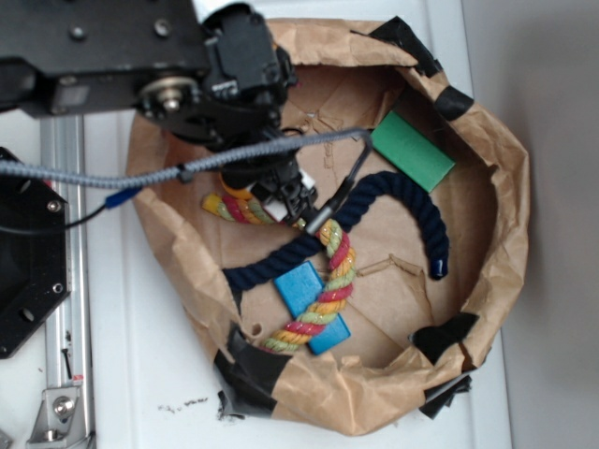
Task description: Grab the yellow duck.
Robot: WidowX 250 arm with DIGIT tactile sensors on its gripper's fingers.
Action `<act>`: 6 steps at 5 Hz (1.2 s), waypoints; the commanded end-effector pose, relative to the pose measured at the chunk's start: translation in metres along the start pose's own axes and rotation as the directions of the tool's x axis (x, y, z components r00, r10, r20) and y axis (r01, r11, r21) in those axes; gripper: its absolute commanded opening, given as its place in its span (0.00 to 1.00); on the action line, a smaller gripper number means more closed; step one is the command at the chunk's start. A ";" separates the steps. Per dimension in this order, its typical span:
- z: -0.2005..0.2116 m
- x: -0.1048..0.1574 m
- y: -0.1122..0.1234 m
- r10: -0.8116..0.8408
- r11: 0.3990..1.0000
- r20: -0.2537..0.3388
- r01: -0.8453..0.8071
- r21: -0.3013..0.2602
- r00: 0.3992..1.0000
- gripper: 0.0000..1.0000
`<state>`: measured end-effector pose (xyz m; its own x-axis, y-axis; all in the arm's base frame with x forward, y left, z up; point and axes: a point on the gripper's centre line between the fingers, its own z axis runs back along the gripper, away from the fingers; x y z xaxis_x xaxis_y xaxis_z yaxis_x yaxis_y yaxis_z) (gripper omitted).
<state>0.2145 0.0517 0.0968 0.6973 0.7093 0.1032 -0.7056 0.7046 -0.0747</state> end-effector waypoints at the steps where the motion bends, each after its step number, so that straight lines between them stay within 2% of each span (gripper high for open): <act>1: 0.000 -0.010 -0.006 -0.072 0.997 0.007 0.072 -0.026 0.997 1.00; 2: -0.015 -0.009 0.012 -0.062 0.997 0.008 0.061 0.043 0.998 1.00; 3: -0.019 0.000 0.028 0.186 0.982 0.081 -0.188 0.024 0.979 1.00; 4: -0.028 0.006 0.031 0.424 0.904 0.087 -0.426 0.014 0.902 1.00; 5: -0.038 0.009 0.025 0.437 0.897 0.067 -0.440 0.040 0.897 1.00; 6: -0.052 0.008 0.017 0.389 0.915 0.070 -0.394 0.085 0.919 1.00</act>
<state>0.2166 0.0676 0.0405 0.3718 0.9211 0.1151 -0.9272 0.3745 -0.0017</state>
